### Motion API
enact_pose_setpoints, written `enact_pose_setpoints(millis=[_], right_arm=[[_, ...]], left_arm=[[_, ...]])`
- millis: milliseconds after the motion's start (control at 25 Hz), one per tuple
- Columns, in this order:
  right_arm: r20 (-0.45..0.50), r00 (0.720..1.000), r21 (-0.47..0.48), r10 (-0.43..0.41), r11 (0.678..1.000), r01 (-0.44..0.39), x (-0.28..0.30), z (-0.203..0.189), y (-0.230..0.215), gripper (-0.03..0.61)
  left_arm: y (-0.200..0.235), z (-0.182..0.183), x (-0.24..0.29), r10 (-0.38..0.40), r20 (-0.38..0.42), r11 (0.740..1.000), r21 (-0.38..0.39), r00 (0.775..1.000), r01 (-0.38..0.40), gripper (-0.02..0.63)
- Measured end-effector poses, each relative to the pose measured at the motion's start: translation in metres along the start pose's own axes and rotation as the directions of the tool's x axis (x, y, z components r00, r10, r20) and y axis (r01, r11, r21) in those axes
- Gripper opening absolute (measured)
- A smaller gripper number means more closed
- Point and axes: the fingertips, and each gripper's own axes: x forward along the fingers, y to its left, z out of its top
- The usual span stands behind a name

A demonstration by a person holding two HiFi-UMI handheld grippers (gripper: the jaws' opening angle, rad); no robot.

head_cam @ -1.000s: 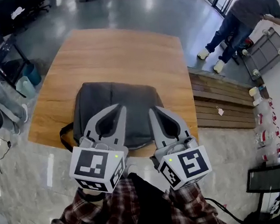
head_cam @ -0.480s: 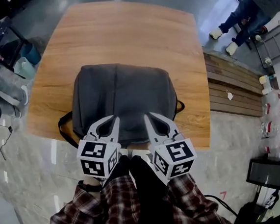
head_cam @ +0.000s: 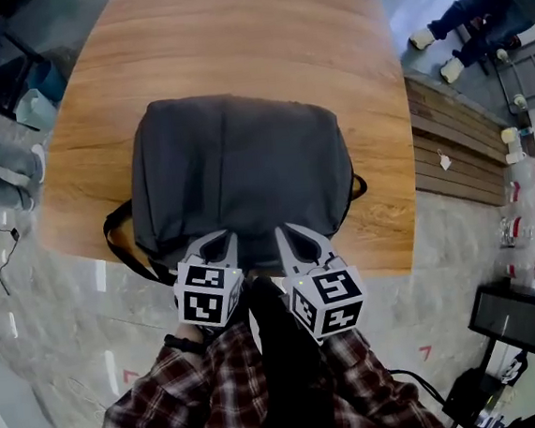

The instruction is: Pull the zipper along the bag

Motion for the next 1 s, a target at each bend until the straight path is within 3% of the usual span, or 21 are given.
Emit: enact_pose_setpoints(millis=[280, 440, 680, 800, 1000], right_arm=[[-0.032, 0.999, -0.002, -0.011, 1.0, 0.011, 0.005, -0.006, -0.004, 0.011], [-0.108, 0.994, 0.017, 0.035, 0.999, -0.034, 0.007, -0.019, 0.001, 0.011], [-0.289, 0.942, 0.173, 0.171, 0.977, -0.124, 0.024, -0.057, 0.02, 0.035], [-0.318, 0.922, 0.285, 0.222, 0.95, -0.131, 0.035, -0.069, 0.024, 0.084], [-0.338, 0.895, 0.384, 0.29, 0.911, -0.15, 0.049, -0.074, 0.029, 0.098]], left_arm=[[0.009, 0.014, 0.022, 0.004, 0.007, 1.0, 0.001, 1.0, -0.004, 0.009], [0.011, 0.031, 0.036, 0.004, 0.021, 1.0, 0.023, 1.0, -0.005, 0.009], [0.012, 0.049, 0.049, -0.004, 0.021, 0.999, 0.046, 1.0, 0.003, 0.01], [0.012, 0.048, 0.05, -0.009, 0.027, 0.999, 0.045, 1.0, 0.008, 0.009], [0.011, 0.048, 0.049, -0.018, 0.03, 0.999, 0.039, 0.999, 0.017, 0.009]])
